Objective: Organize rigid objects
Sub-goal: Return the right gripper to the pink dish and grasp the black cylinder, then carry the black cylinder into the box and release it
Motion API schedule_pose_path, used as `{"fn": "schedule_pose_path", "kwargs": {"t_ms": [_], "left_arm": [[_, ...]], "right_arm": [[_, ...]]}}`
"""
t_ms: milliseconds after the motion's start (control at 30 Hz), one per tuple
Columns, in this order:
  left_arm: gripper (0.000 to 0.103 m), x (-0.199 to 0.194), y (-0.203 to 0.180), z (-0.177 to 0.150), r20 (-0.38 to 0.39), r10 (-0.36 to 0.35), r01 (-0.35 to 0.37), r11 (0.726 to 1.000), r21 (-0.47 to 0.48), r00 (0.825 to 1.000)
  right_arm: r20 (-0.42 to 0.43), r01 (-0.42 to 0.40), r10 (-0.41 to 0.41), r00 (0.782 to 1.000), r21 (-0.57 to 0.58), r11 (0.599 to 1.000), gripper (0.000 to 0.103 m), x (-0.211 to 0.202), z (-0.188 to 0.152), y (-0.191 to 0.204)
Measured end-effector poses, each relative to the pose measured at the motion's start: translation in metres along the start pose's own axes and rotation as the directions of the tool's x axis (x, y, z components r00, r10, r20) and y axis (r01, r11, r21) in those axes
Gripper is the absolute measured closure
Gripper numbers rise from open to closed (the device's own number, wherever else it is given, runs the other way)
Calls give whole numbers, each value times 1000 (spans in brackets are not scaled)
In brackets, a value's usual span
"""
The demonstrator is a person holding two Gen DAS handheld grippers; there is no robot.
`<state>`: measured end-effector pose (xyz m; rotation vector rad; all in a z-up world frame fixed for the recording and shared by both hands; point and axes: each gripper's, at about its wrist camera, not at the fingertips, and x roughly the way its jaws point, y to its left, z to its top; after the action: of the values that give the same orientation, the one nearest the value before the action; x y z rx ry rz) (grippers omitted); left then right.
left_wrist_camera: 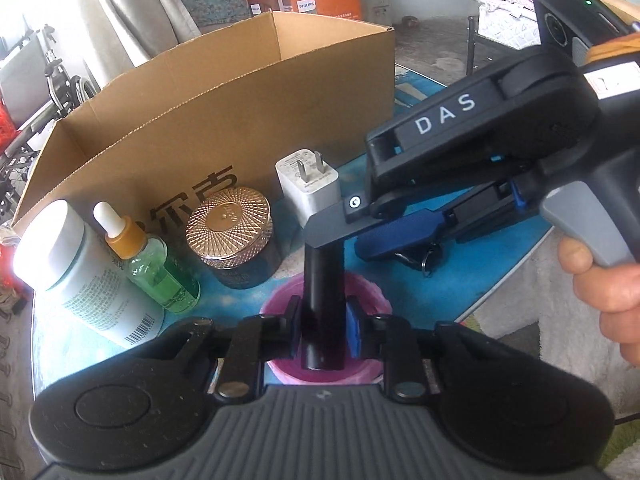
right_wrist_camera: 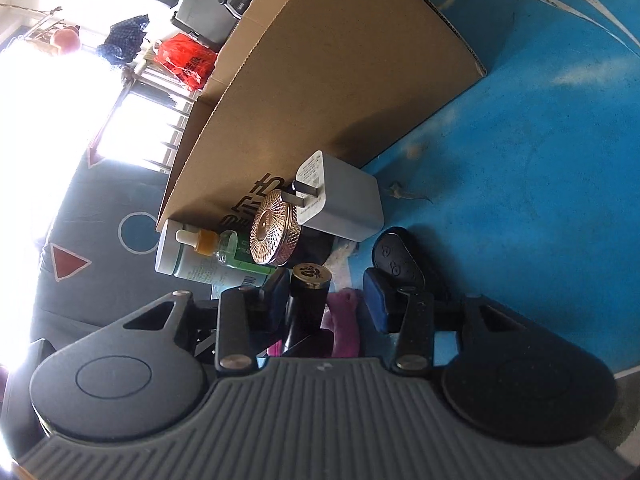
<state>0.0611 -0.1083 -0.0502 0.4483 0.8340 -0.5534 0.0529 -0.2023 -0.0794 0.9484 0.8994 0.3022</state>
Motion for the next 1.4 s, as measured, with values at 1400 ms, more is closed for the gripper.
{"fn": "schedule_pose_path", "kwargs": {"t_ms": [1400], "left_arm": [[80, -69, 147, 130, 157, 87, -45, 966, -254, 984]], "right_arm": [[-53, -106, 92, 994, -444, 890, 80, 26, 146, 214]]}}
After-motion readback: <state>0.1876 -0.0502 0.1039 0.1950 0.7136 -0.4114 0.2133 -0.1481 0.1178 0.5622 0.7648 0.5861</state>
